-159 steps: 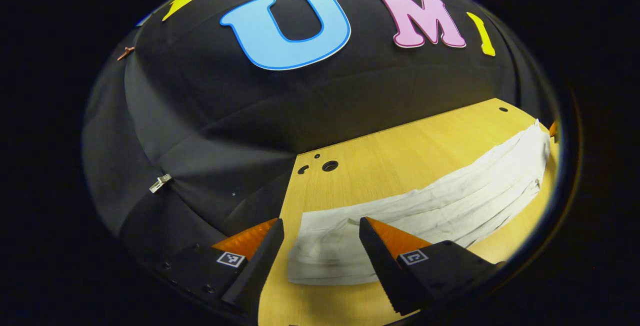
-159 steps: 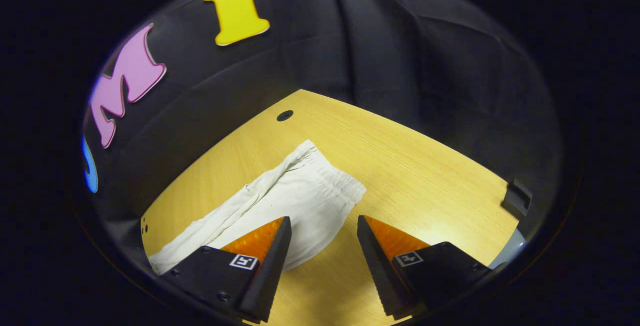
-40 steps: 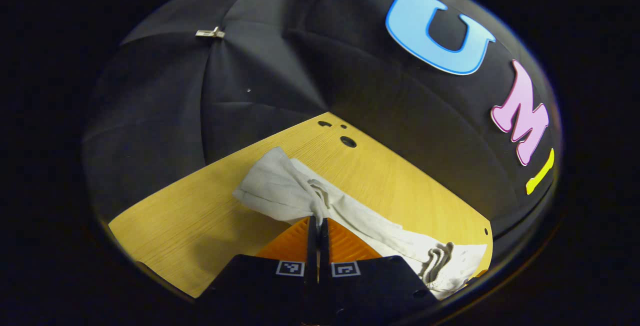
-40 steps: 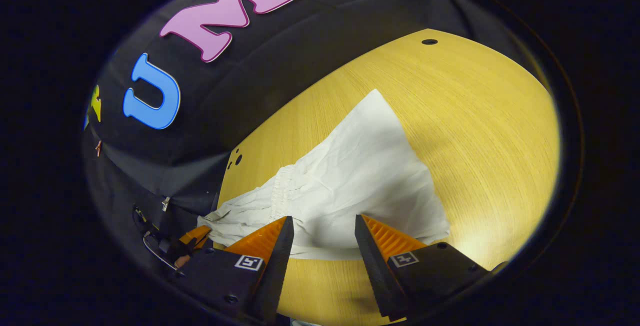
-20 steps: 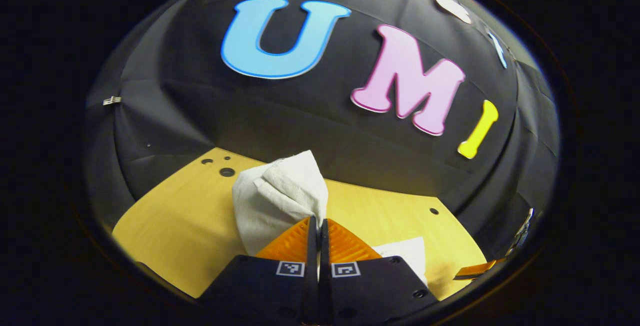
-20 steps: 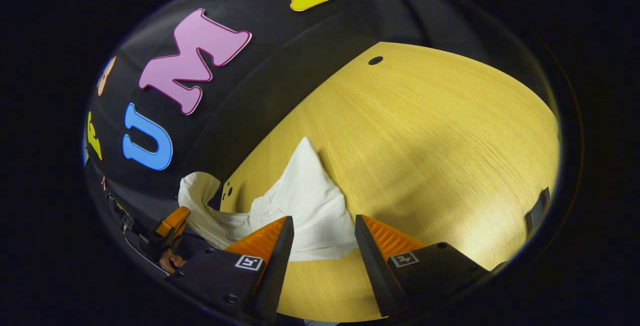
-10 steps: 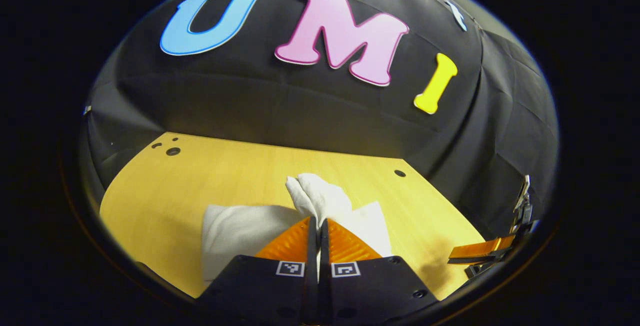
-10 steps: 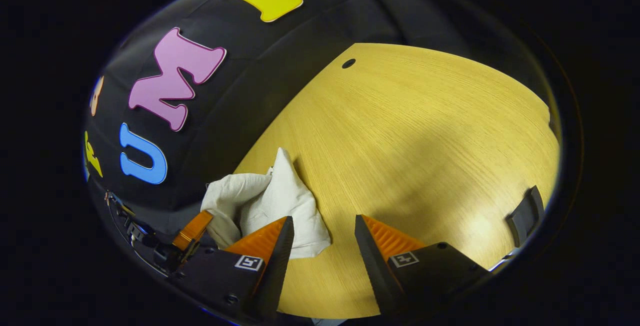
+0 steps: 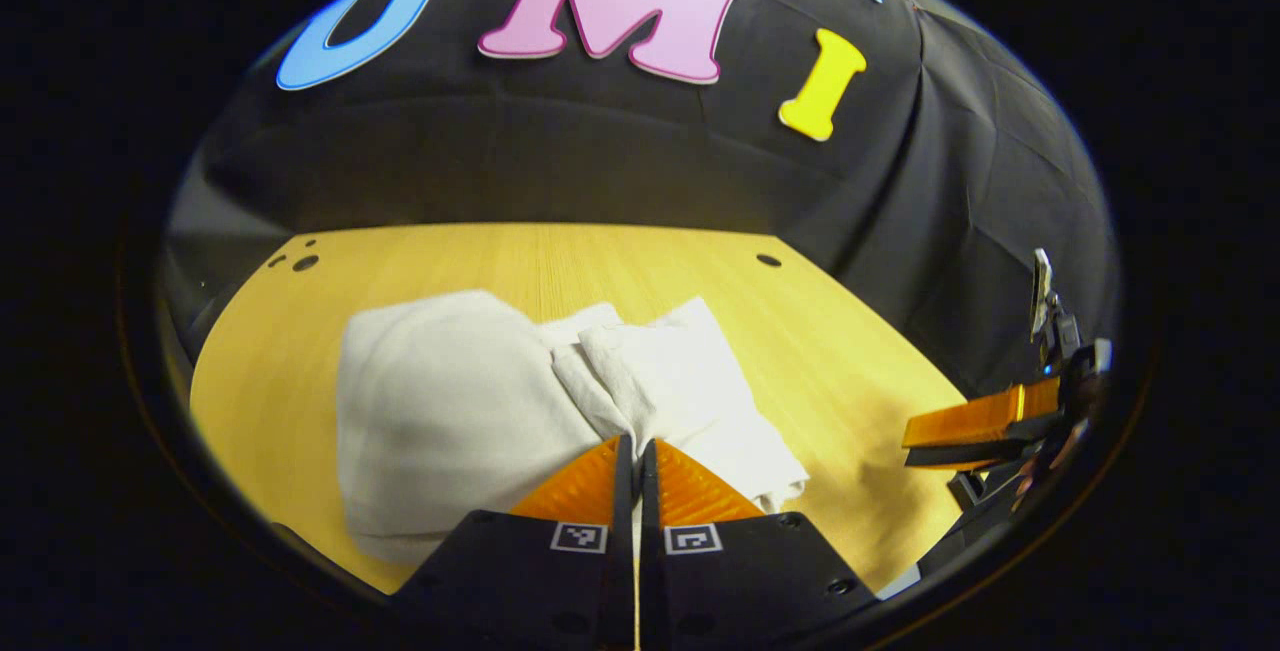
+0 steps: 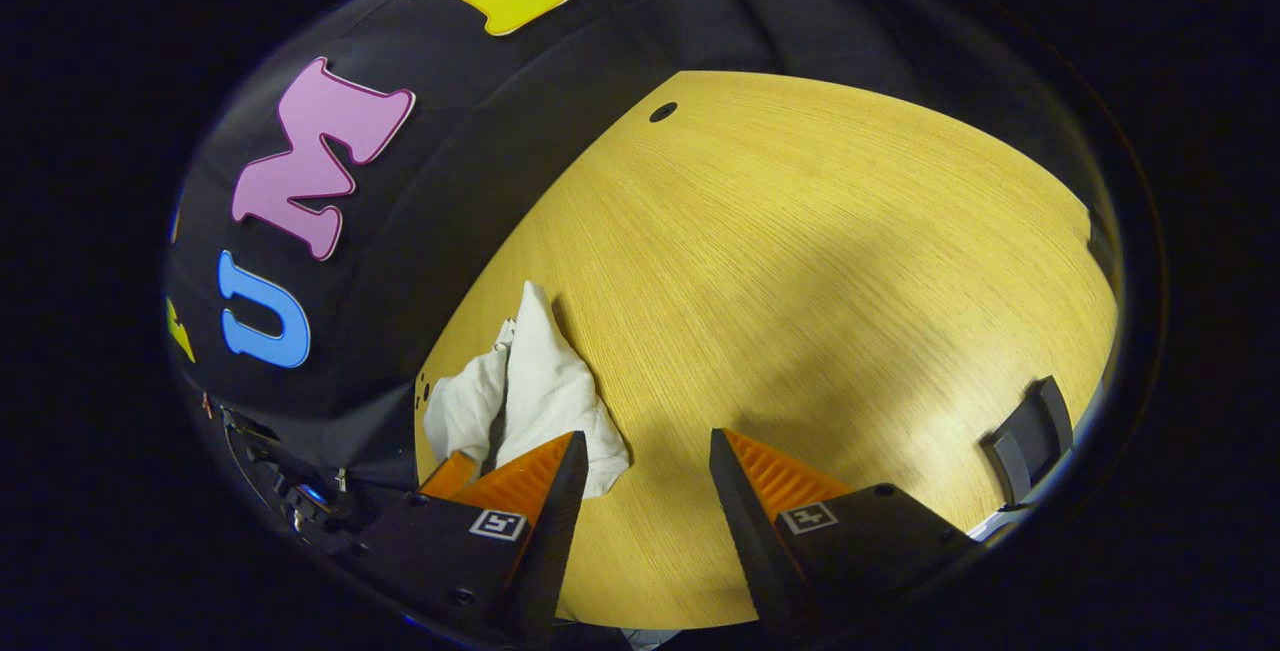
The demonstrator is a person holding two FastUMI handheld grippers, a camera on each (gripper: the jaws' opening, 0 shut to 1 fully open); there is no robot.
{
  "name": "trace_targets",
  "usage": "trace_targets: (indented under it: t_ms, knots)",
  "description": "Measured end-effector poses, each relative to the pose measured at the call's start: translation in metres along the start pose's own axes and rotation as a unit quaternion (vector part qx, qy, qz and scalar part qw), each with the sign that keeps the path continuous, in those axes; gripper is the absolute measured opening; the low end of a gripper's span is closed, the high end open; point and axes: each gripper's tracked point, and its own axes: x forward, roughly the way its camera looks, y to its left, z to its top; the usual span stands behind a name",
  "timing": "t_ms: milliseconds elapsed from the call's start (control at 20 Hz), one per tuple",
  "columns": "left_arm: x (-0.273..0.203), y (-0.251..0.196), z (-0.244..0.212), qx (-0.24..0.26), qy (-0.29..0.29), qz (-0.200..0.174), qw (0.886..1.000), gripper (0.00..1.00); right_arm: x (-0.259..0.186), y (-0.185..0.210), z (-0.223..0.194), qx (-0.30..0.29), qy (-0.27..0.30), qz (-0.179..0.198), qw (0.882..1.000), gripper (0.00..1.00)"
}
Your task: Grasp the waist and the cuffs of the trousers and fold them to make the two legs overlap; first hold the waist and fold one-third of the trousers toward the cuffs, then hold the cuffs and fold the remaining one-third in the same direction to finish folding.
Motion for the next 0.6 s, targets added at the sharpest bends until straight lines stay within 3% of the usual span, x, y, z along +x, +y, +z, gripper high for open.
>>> trace_targets:
  t_ms: [50,250,300,450,500,600]
  knots:
    - [0.001,-0.001,-0.008,0.000,0.012,-0.004,1.000,0.04,0.001,0.002,0.000,-0.001,0.002,0.000,1.000,0.76]
    - [0.001,-0.005,-0.015,-0.030,0.031,-0.019,0.999,0.21,0.000,0.017,0.000,-0.013,0.010,0.007,1.000,0.76]
    - [0.000,-0.007,-0.014,-0.038,0.037,-0.021,0.998,0.39,0.000,0.021,-0.001,-0.016,0.013,0.011,1.000,0.76]
    - [-0.008,-0.013,-0.004,-0.052,0.037,-0.026,0.998,0.44,-0.003,0.037,-0.007,-0.023,0.027,0.020,0.999,0.76]
    - [-0.015,-0.014,0.000,-0.053,0.035,-0.025,0.998,0.65,-0.005,0.043,-0.011,-0.025,0.034,0.025,0.999,0.76]
    - [-0.027,-0.014,0.005,-0.053,0.032,-0.024,0.998,0.73,-0.014,0.062,-0.015,-0.024,0.041,0.041,0.998,0.76]
